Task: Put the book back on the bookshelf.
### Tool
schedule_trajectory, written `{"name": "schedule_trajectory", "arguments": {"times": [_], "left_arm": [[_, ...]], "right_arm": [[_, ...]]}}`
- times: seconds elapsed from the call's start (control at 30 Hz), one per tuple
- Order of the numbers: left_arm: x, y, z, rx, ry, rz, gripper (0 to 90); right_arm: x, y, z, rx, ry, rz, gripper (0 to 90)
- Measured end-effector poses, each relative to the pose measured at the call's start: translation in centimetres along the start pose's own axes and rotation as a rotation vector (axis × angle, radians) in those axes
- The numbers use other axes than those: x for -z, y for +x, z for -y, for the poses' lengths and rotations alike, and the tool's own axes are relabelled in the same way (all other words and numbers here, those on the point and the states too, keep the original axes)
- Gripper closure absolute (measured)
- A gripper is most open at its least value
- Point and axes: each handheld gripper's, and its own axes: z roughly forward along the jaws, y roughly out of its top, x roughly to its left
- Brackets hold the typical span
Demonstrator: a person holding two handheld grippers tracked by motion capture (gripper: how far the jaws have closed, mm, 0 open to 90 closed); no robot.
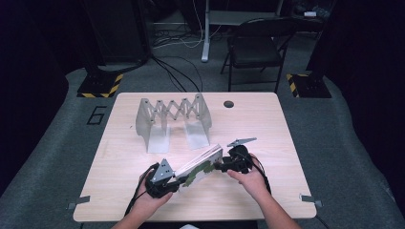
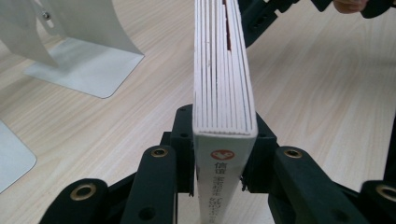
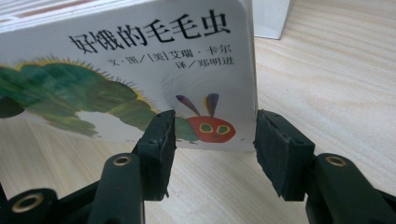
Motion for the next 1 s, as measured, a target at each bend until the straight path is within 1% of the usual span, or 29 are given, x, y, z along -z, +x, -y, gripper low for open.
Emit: {"name": "schedule_trajectory", "arguments": {"times": [0.03, 0.07, 0.1, 0.13, 0.17, 0.2, 0.23, 0.27, 0.3, 0.37, 0.43, 0.47, 0.5, 0.53, 0.57, 0.67, 0.73, 0.77, 0.83, 0.93, 0.97, 1.0], "left_arm": [[0.0, -0.1, 0.0, -0.004, 0.004, 0.002, 70.9], [0.0, -0.1, -0.1, 0.001, 0.004, 0.000, 70.1], [0.0, -0.1, -0.1, -0.001, 0.002, -0.009, 68.6], [-0.1, -0.1, -0.2, 0.020, -0.001, -0.011, 67.5], [-0.1, 0.0, -0.4, 0.024, -0.003, -0.006, 66.2], [-0.2, 0.0, -0.6, 0.038, -0.019, -0.008, 63.8], [-0.2, 0.0, -0.8, 0.049, -0.016, -0.008, 61.9], [-0.4, 0.1, -1.2, 0.054, -0.008, -0.011, 60.2], [-0.4, 0.1, -1.2, 0.054, -0.008, -0.011, 58.4], [-0.6, 0.2, -1.4, 0.063, 0.002, -0.013, 58.4], [-1.0, 0.4, -1.5, 0.091, -0.006, -0.008, 57.8], [-1.2, 0.5, -1.6, 0.100, -0.005, -0.008, 56.5], [-1.4, 0.4, -1.7, 0.105, -0.001, -0.007, 55.7], [-1.6, 0.5, -1.8, 0.097, 0.009, -0.004, 54.9], [-1.7, 0.4, -1.9, 0.095, 0.012, -0.004, 54.6], [-2.0, 0.4, -2.0, 0.088, 0.020, -0.009, 53.3], [-2.2, 0.4, -2.0, 0.086, 0.027, -0.005, 54.6], [-2.2, 0.5, -2.0, 0.077, 0.033, -0.009, 56.0], [-2.4, 0.4, -2.0, 0.081, 0.038, -0.004, 57.6], [-2.5, 0.3, -2.1, 0.072, 0.034, -0.009, 58.5], [-2.6, 0.2, -2.1, 0.070, 0.035, -0.009, 58.8], [-2.7, 0.2, -2.1, 0.064, 0.042, -0.007, 59.5]], "right_arm": [[0.0, 0.0, 0.0, -0.002, -0.001, 0.000, 47.6], [0.0, 0.0, 0.0, -0.004, -0.002, 0.000, 47.5], [0.0, 0.0, 0.0, -0.011, 0.002, 0.000, 47.4], [0.0, 0.0, 0.0, -0.011, 0.002, 0.001, 47.3], [0.0, 0.0, 0.0, -0.011, 0.000, 0.002, 47.3], [0.0, 0.0, 0.0, -0.009, -0.004, 0.005, 47.3], [0.0, 0.0, 0.0, -0.010, -0.004, 0.003, 47.3], [-0.1, -0.1, -0.1, -0.010, -0.007, 0.003, 47.1], [-0.1, -0.1, -0.1, -0.010, -0.007, 0.003, 47.1], [-0.1, -0.1, -0.1, -0.015, -0.007, 0.002, 47.1], [-0.2, -0.1, -0.1, -0.015, -0.008, 0.002, 46.9], [-0.2, -0.1, -0.1, -0.013, -0.008, 0.003, 46.8], [-0.2, 0.0, -0.1, -0.022, -0.005, 0.002, 46.7], [-0.2, 0.0, -0.1, -0.028, 0.000, -0.001, 46.6], [-0.3, -0.1, -0.1, -0.020, -0.001, 0.002, 46.5], [-0.3, -0.2, -0.1, -0.018, -0.001, 0.000, 46.2], [-0.4, -0.2, -0.1, -0.018, -0.001, 0.000, 46.2], [-0.4, -0.2, -0.1, -0.020, 0.001, 0.001, 46.2], [-0.4, -0.2, 0.0, -0.014, -0.005, 0.000, 46.0], [-0.3, -0.2, 0.0, -0.025, -0.001, -0.002, 45.9], [-0.4, -0.2, 0.0, -0.020, -0.005, -0.001, 45.9], [-0.3, -0.1, 0.0, -0.033, 0.000, -0.001, 45.9]]}}
